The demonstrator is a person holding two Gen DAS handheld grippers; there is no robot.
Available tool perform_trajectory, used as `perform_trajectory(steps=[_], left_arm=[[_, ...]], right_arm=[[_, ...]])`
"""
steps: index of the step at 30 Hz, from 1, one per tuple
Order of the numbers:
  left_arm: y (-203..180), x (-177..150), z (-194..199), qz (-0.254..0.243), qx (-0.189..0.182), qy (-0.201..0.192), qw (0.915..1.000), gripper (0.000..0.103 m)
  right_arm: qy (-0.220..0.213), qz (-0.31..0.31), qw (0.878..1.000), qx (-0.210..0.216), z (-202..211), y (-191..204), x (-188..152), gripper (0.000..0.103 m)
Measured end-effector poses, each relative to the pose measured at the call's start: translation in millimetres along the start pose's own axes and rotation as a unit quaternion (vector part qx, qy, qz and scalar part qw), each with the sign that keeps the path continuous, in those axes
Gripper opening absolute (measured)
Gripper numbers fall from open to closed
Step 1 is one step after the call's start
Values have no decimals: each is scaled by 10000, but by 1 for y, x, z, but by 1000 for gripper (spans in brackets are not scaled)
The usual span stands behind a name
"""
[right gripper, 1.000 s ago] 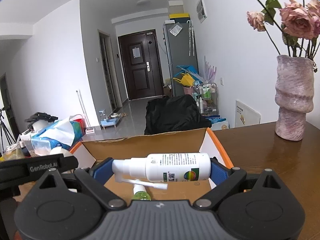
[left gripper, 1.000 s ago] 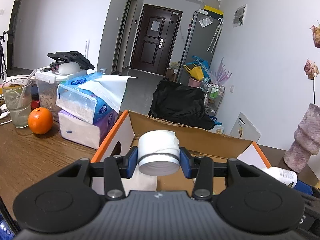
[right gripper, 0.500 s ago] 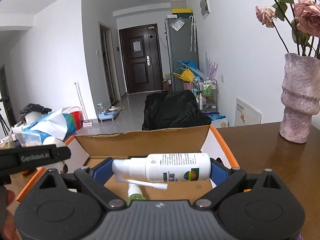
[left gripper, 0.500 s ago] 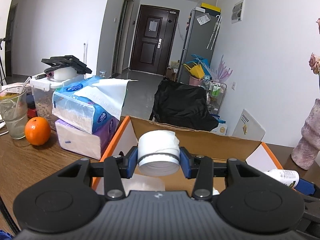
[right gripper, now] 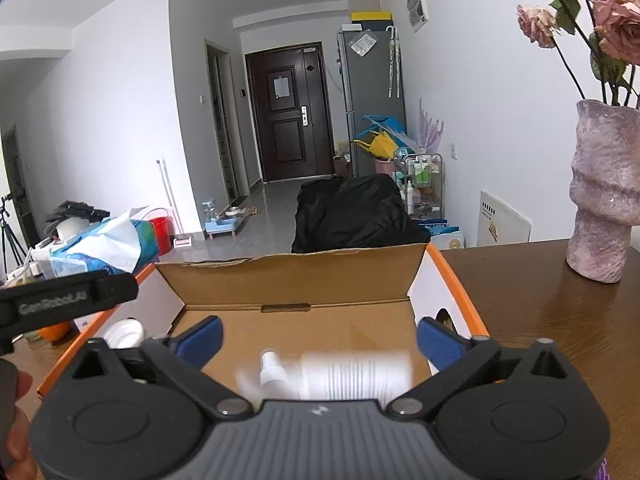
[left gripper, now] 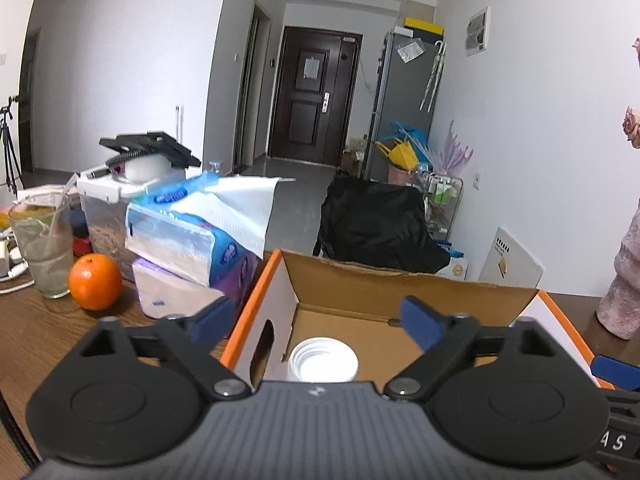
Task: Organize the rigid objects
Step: 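Lower both items into the cardboard box and open both tools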
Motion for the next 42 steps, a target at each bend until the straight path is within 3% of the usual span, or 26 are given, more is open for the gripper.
perform_trajectory(steps=[22,42], left_arm=[[-2,4,14,-40,32,-75,10000,103],[17,-14,76,-19,115,-166,9998,103]], right_arm=[[-92,-26,9999,-36,10,0,1,103],[-350,34,9992,-180,73,-4,-20,103]])
Point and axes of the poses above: each gripper's, at about its wrist camera, not at the fingertips, and z roughly against the way its jaws point, y to its left, x to its top, the point moved 3 cm from there along -z, roughly the way its jaws point, and after that the axes turned 1 degree about -x, right-handed, at the moved point
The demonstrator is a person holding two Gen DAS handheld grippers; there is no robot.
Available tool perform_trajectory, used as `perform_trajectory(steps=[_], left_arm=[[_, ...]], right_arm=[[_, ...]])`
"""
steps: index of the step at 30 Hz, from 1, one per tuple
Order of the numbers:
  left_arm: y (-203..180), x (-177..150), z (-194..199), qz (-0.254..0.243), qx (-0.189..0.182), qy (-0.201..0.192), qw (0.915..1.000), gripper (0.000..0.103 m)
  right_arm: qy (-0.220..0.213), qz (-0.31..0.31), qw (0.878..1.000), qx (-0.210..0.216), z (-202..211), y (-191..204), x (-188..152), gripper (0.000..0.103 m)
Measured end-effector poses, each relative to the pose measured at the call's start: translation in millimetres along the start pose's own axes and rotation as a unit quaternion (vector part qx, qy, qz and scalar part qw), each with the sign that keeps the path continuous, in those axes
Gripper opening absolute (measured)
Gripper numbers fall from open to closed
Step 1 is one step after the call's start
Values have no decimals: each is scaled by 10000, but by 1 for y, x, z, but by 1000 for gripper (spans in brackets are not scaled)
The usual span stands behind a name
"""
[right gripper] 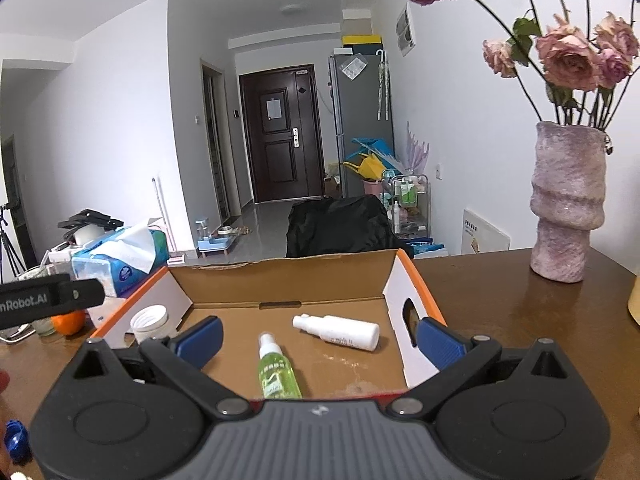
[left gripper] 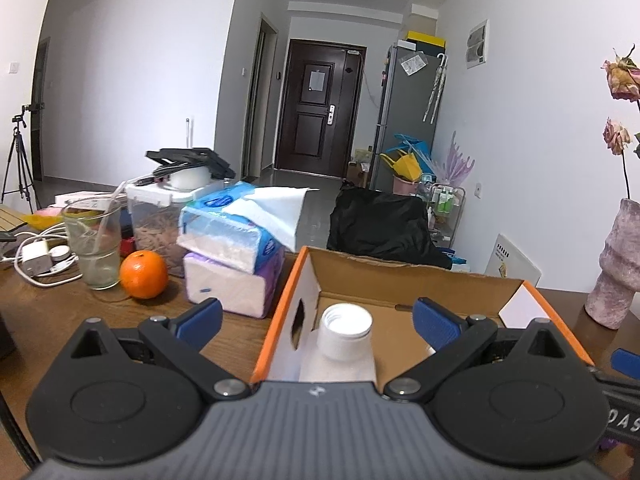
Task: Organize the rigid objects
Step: 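Lower both items into the cardboard box and open both tools, then close the left tool on the blue bottle cap while the right tool nears the white cube plug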
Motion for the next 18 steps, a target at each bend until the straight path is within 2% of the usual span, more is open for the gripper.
perform_trajectory(steps=[18], left_arm=[[33,-33,71,-11,123,73,9999,103]], right_arm=[[78,-25,10000,29,68,8,-38,103]])
Point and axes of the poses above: each gripper's, at about its wrist camera, not at the fingertips, and z roughly against the way its jaws point, y to its left, x to its top, the point moved 3 cm from there along -z, roughly the way its jaws point, and after that the axes turned 1 degree about -x, right-handed, at the moved point
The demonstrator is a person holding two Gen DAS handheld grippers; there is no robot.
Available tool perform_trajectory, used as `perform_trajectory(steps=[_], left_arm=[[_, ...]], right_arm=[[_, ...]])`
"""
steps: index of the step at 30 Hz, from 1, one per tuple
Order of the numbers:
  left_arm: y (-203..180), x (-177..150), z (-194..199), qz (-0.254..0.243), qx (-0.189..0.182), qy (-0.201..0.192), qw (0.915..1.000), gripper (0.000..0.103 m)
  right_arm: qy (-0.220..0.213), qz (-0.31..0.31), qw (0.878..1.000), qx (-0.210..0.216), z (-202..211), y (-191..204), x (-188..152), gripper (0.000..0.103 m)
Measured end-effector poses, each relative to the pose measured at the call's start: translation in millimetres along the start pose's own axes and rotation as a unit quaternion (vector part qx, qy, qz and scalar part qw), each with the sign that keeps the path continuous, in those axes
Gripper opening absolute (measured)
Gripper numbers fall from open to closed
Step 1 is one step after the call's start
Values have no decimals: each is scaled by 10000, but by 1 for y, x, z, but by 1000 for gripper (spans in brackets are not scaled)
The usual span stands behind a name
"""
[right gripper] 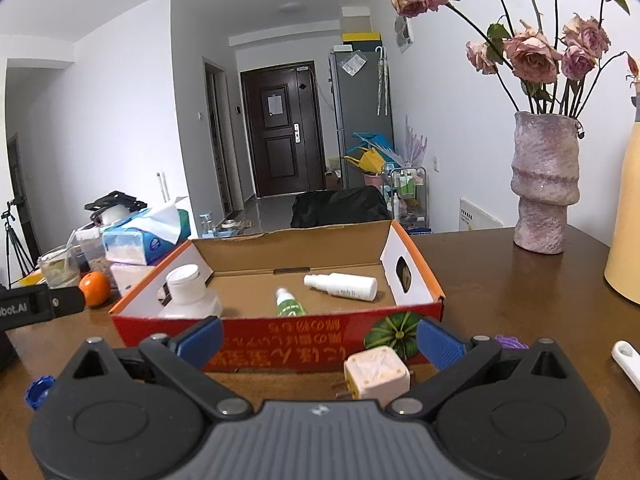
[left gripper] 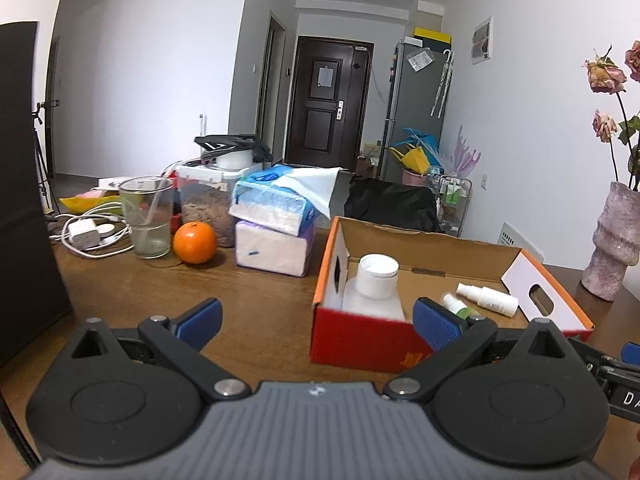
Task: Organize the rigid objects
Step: 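Close the left tool on the blue bottle cap while the right tool nears the white cube plug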
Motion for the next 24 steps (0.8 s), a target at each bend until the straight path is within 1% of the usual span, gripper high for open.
perform_trajectory(steps=[6,15,19,24], left_arm=[[12,-13,21,88,10,6,10000,103],[27,-36,42,120,13,132,9998,103],[34,-41,47,147,51,147,9998,103],[41,-39,46,214,57,133,9997,103]], right_arm=[[0,14,10000,-7,18,3,-10,103],[31,12,10000,-37,39,3,-27,103],[50,-12,10000,-10,41,2,-31,103],[105,57,9999,-26,39,4,-35,103]])
Point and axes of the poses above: each gripper's, at about its wrist camera, not at the fingertips, and z roughly against the way its jaws point, y to its left, x to its top, the point moved 3 cm from there along -z, roughly the way its jaws point, and after that the axes turned 1 degree about -x, right-handed, at the moved point
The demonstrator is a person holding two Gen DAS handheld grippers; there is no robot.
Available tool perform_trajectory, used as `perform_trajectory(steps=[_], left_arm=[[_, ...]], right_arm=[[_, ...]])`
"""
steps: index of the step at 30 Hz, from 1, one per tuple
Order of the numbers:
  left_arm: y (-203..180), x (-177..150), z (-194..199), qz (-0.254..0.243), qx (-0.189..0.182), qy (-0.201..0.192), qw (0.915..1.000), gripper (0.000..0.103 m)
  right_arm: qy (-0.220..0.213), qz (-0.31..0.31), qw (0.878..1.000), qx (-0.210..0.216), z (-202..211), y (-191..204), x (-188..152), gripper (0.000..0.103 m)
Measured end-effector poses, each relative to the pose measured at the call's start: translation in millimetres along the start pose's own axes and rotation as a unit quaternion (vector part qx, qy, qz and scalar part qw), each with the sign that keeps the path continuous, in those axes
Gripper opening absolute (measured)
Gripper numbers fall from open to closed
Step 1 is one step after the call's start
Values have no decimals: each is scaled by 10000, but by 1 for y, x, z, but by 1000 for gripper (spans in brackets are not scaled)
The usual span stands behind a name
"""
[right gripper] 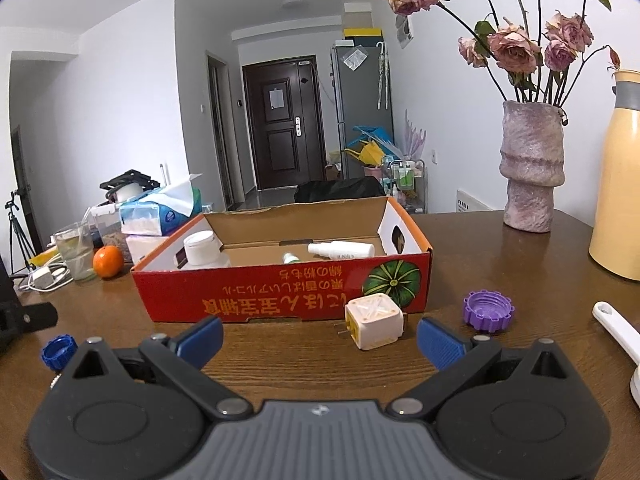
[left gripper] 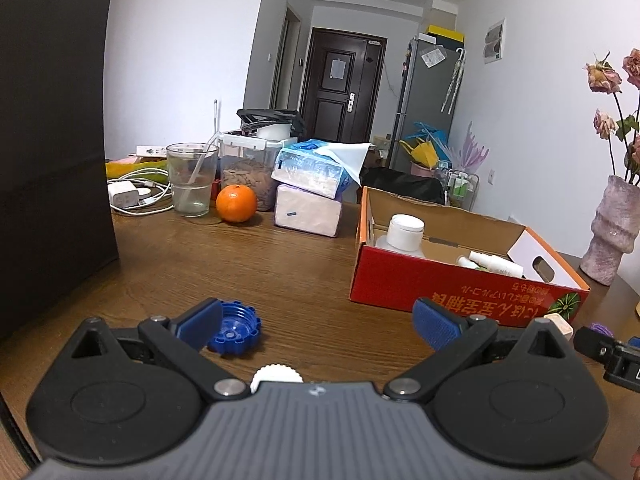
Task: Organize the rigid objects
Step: 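Close the left tool on the blue bottle cap while the right tool nears the white cube plug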
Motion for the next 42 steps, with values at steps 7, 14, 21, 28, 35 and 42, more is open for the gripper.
perform_trajectory(steps=[7,14,21,28,35,42], left_arm=[[25,6,-10,8,163,32,9999,103],[57,4,-36,33,379,404,9985,103],[67,-4,-62,-206,573,912,9940,102],[66,-12,-81,-389,478,1181,9911,79],[64,-13,-82,-407,328,1192,9915,53],[65,-6,-72,-327,396,940,9942,53]], right_arm=[[139,-202,9997,-11,-7,-11,-1,103],[188,-226,9995,-90,-12,-13,-4,103],[239,-255,9992,-179,-16,-15,-6,103],[324,-200,9990,-238,-22,-13,-9,103],[349,-179,9989,-265,-24,-13,-11,103],[367,-166,9988,-260,-24,-12,-11,103]])
Point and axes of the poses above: each gripper's, at about its wrist camera, not at the fingertips, and z roughly against the way its jaws point, y to its left, x to its top, the point moved 3 cm from there along -z, roughly the way its jaws point, and after that the axes turned 1 degree about -x, right-handed, at the moved point
